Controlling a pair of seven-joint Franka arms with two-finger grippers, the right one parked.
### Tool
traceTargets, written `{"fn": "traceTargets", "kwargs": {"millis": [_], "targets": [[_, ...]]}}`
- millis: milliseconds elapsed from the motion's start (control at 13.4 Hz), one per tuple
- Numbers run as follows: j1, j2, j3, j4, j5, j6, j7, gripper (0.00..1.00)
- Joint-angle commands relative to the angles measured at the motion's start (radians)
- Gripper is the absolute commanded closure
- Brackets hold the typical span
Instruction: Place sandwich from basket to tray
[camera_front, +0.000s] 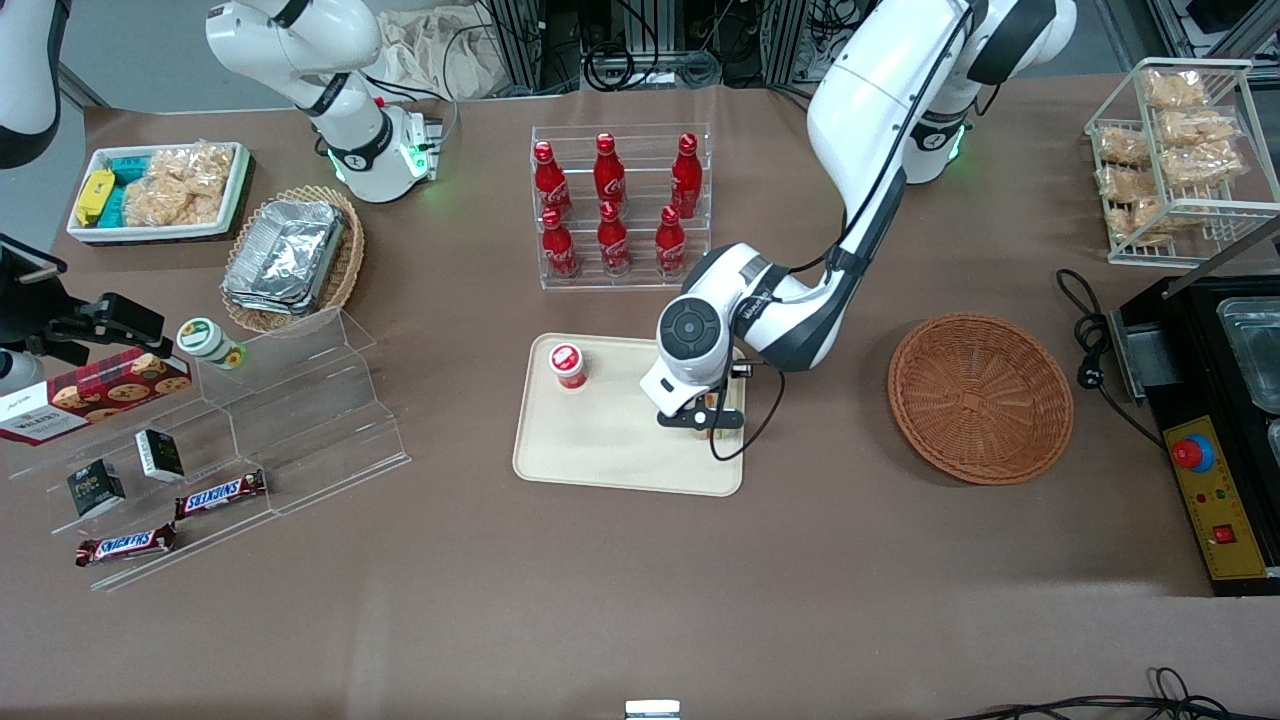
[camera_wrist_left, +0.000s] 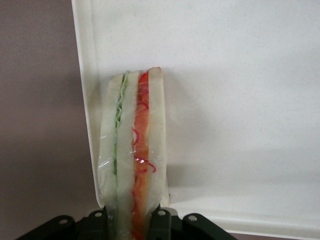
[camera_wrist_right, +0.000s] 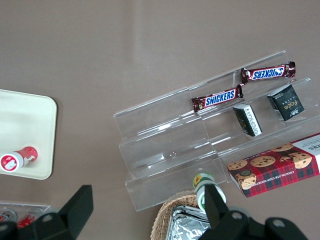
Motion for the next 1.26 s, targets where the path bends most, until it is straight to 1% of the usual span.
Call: {"fn": "traceTargets", "kwargs": {"millis": [0, 74, 149, 298, 446, 669, 744, 893, 1041, 1190], "targets": [[-0.009, 0.029, 0.007, 0.032, 0.013, 0.015, -0.022, 0.34], [-0.008, 0.028, 0.007, 0.03, 0.013, 0.015, -0.023, 0.07], [-0.008, 0.023, 0.007, 0.032, 0.012, 0.015, -0.026, 0.02], [-0.006, 0.014, 0.01, 0.051, 0.007, 0.004, -0.038, 0.0], [-0.003, -0.021, 0.011, 0.061, 0.008, -0.005, -0.101, 0.0], [-0.002, -0.115, 0.025, 0.052, 0.016, -0.021, -0.219, 0.0], [0.004, -0.159, 0.043, 0.05, 0.016, -0.062, -0.23, 0.0], [0.047, -0.24, 0.06, 0.05, 0.019, -0.186, -0.218, 0.0], [0.121, -0.302, 0.06, 0.038, 0.019, -0.237, -0.192, 0.0], [0.194, -0.356, 0.06, 0.03, 0.019, -0.307, -0.09, 0.0]]}}
